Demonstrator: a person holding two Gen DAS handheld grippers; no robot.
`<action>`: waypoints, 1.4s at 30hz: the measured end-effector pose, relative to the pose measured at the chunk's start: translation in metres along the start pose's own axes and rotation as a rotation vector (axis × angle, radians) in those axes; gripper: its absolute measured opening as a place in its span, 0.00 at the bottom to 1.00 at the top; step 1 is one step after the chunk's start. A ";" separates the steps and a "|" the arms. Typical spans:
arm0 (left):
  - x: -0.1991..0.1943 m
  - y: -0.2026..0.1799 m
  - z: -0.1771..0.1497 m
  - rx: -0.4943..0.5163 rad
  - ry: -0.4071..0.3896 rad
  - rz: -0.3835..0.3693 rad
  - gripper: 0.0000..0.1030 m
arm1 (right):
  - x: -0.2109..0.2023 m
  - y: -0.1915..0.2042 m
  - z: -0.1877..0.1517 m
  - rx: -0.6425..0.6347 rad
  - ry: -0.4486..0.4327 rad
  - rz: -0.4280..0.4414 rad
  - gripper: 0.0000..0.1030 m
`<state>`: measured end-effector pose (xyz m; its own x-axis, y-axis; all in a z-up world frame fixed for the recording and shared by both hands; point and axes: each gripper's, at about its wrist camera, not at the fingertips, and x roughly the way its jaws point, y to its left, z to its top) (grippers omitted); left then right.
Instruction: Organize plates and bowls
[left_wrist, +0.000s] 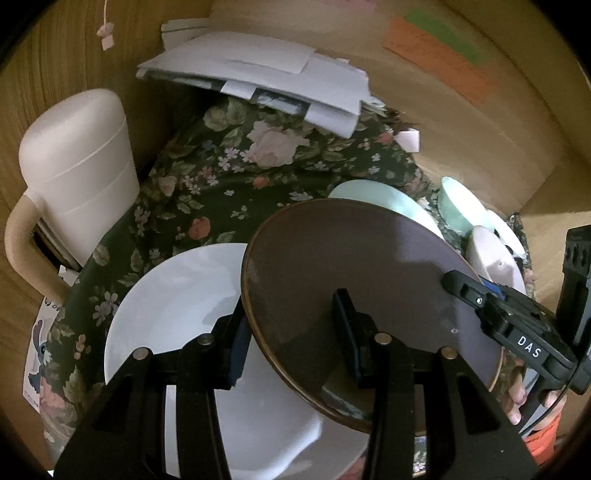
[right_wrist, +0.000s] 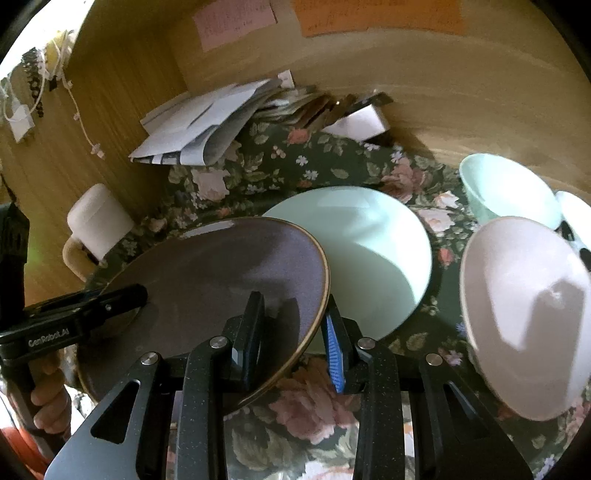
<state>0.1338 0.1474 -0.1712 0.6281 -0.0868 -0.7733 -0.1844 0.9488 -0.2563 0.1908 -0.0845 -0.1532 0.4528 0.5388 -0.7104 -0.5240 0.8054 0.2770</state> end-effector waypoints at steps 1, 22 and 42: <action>-0.003 -0.002 -0.001 0.003 -0.004 -0.003 0.41 | -0.003 0.000 -0.001 0.000 -0.005 -0.002 0.27; -0.041 -0.054 -0.024 0.080 -0.065 -0.046 0.41 | -0.075 -0.016 -0.030 0.038 -0.114 -0.032 0.27; -0.052 -0.096 -0.054 0.124 -0.065 -0.092 0.41 | -0.115 -0.042 -0.066 0.097 -0.134 -0.061 0.27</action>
<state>0.0781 0.0446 -0.1376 0.6862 -0.1586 -0.7099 -0.0321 0.9684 -0.2474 0.1130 -0.1963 -0.1260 0.5773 0.5114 -0.6366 -0.4235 0.8541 0.3020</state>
